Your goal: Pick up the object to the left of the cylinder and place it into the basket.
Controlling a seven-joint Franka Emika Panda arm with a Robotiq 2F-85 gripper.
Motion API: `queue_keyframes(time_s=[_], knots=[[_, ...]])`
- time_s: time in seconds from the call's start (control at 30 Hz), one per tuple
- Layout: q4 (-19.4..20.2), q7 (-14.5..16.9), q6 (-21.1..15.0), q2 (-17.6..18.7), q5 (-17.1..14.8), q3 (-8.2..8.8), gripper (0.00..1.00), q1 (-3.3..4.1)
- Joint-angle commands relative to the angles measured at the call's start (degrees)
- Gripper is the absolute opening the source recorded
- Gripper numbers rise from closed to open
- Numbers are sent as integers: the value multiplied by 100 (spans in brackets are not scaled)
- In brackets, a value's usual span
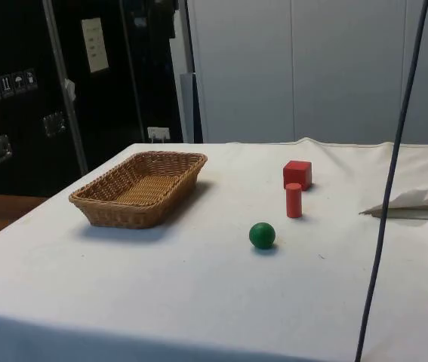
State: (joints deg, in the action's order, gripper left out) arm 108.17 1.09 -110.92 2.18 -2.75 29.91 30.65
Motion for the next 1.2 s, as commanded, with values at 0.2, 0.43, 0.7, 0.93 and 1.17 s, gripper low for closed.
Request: queue_keyframes(time_s=[0.2, 0.43, 0.7, 0.93, 1.17], knots=[[372, -258, -264, -218, 206, -138, 100, 63], [705, -498, -407, -378, 355, -350, 100, 69], [1031, -693, -430, -533, 458, -573, 100, 46], [1593, -1066, -653, -848, 785, -785, 100, 52], [2034, -1289, -808, -1066, 980, -911, 100, 46]])
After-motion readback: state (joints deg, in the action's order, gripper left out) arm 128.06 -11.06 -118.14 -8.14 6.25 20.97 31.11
